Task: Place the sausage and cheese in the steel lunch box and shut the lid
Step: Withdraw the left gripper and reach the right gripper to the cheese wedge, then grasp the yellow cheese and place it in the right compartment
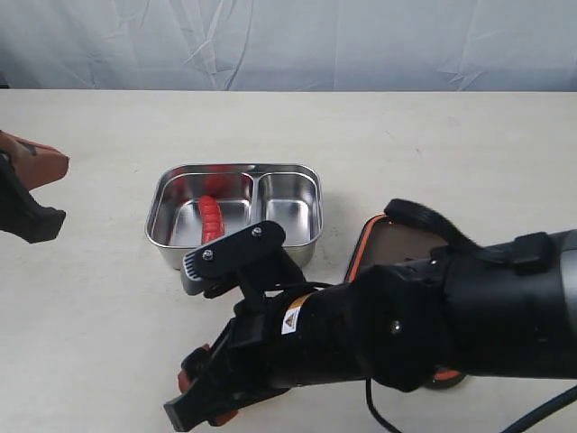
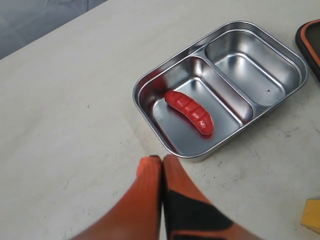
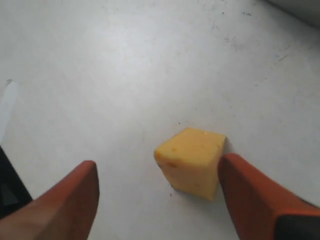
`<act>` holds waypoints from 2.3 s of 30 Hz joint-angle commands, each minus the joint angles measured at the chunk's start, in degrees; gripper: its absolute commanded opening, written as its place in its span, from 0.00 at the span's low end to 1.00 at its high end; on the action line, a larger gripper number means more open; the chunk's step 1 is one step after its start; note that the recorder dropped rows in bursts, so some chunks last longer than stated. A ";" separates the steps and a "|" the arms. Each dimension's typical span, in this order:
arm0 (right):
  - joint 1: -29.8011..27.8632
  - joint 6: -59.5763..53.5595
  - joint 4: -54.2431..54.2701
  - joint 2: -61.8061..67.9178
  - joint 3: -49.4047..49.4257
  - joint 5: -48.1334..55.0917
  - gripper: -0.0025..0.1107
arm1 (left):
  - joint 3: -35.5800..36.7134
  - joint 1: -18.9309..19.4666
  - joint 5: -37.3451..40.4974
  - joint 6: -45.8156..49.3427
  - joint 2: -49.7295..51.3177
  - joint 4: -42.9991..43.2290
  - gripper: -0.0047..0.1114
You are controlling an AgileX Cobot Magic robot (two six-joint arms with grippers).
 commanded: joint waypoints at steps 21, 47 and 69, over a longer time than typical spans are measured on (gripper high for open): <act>0.41 -0.39 1.94 13.12 -6.35 -5.02 0.61 | 0.21 0.05 -0.17 -0.78 -0.54 0.51 0.04; -12.81 -0.53 -4.83 1.43 -6.34 -3.92 0.02 | 0.21 0.05 0.16 -1.67 -0.54 0.62 0.04; -26.48 -6.63 -5.10 14.03 -19.64 -4.20 0.09 | 0.21 0.05 0.15 -1.84 -0.54 0.52 0.04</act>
